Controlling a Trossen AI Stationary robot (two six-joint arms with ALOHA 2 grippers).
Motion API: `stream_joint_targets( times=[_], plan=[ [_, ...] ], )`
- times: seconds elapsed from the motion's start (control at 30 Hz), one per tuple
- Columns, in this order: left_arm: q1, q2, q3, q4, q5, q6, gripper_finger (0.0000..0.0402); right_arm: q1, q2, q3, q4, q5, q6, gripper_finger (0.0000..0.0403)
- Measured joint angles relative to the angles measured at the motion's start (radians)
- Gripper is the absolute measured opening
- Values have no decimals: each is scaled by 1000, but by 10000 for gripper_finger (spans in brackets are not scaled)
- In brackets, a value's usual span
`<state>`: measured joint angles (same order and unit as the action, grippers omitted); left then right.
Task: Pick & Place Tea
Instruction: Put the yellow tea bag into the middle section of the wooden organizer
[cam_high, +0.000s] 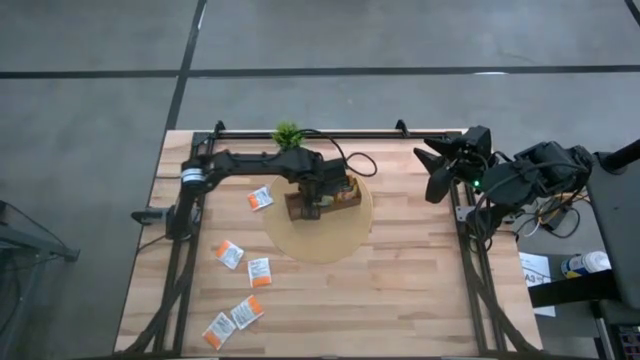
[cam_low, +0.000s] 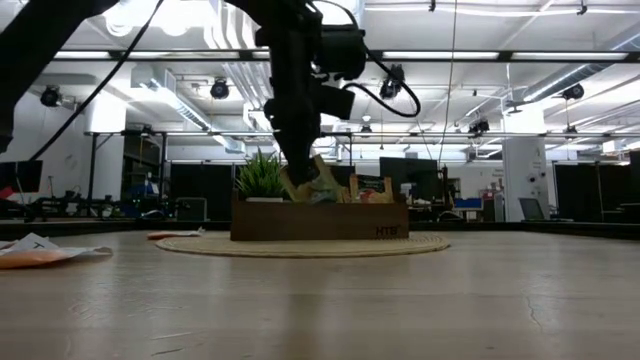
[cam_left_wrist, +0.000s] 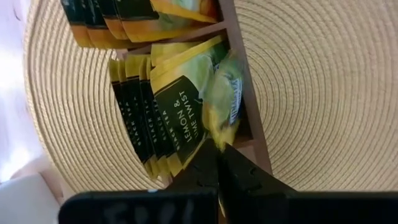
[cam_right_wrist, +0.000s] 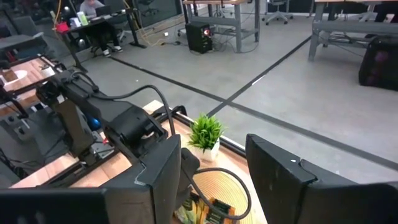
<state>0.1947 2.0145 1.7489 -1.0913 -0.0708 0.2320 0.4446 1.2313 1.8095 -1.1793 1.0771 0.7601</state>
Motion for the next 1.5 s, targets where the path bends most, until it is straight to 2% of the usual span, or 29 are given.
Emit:
stream_joint_targets(
  times=[0.23,0.47,0.8,0.97,1.5],
  plan=[
    [1,6,0,1,-6,-25,0,0,0,0,0,0,0,178],
    [3,6,0,-5,-88,-64,0,0,0,0,1,-1,1,178],
    [3,6,0,-9,-88,-74,0,0,0,0,3,-2,8,178],
    [8,6,0,-9,-100,-131,0,0,0,0,3,-3,27,178],
    [9,6,-1,-1,-73,-105,3,0,0,0,2,-3,26,178]
  ],
)
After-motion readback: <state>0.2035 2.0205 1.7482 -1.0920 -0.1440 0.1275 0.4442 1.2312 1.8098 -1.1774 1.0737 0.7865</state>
